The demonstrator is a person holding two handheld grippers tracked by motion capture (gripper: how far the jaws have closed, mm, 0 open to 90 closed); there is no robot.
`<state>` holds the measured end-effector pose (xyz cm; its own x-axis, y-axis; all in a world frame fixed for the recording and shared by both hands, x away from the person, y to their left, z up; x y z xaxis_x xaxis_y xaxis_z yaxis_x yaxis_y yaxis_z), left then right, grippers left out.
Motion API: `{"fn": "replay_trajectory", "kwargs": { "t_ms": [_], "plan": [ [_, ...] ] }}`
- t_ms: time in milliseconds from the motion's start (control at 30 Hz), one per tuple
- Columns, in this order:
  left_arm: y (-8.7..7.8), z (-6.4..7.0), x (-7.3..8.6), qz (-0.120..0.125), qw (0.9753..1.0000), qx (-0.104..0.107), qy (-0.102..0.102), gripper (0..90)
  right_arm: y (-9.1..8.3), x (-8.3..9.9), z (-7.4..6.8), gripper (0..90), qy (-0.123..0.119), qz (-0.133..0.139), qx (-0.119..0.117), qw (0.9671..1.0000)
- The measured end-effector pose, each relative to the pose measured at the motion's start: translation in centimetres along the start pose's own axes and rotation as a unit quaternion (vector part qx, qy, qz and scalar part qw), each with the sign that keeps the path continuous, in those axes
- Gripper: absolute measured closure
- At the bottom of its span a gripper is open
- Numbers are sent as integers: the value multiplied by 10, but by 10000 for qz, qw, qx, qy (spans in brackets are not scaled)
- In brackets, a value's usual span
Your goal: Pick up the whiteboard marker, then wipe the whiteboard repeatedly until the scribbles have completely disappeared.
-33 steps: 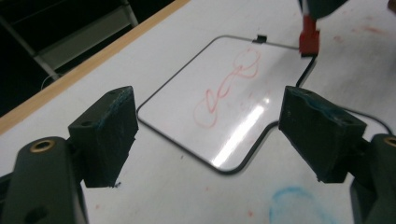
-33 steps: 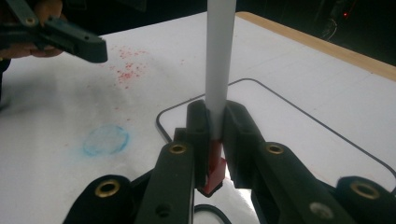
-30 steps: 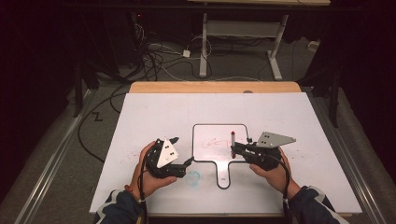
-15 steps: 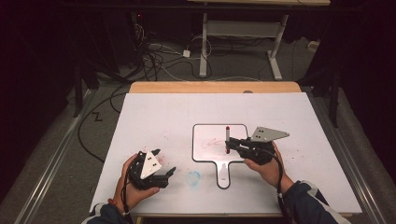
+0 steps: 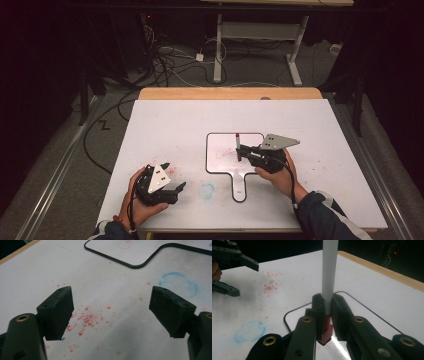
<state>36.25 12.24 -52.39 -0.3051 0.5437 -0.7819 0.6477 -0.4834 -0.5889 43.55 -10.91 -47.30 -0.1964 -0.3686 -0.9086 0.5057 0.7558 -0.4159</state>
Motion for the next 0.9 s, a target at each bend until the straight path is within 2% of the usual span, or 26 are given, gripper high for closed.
{"fn": "replay_trajectory", "kwargs": {
  "t_ms": [67,100,233,500,633,733,767,900],
  "plan": [
    [0,1,1,-27,10000,30,-50,187,1,0,1,821,-13,-5,13,10000],
    [1,0,0,-32,10000,-18,39,187,3,0,1,821,-32,-6,1,10000],
    [1,2,1,-67,10000,26,-9,187,8,0,2,821,-43,-33,15,10000],
    [3,3,-1,-70,9999,47,66,187,27,-1,5,821,-7,-141,88,9999],
    [6,4,-2,-122,9999,71,70,188,49,-2,10,822,-65,-335,237,9991],
    [7,6,-2,-151,9998,111,97,188,59,-1,9,822,-104,-455,238,9986],
    [7,7,-3,-126,9998,126,106,188,68,0,7,821,-171,-579,271,9978],
    [7,8,-3,-139,9997,145,138,188,84,-2,0,822,-255,-677,206,9972]
  ]
}}
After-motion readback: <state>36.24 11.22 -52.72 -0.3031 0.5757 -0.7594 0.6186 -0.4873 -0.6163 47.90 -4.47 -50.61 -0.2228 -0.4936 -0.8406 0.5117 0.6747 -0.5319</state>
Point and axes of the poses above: each handheld gripper's, and its own axes: y roughly forward along the jaws, x roughly out of its underside, z roughly to its right, the point moved 10 cm from there along y, roughly forward along the jaws
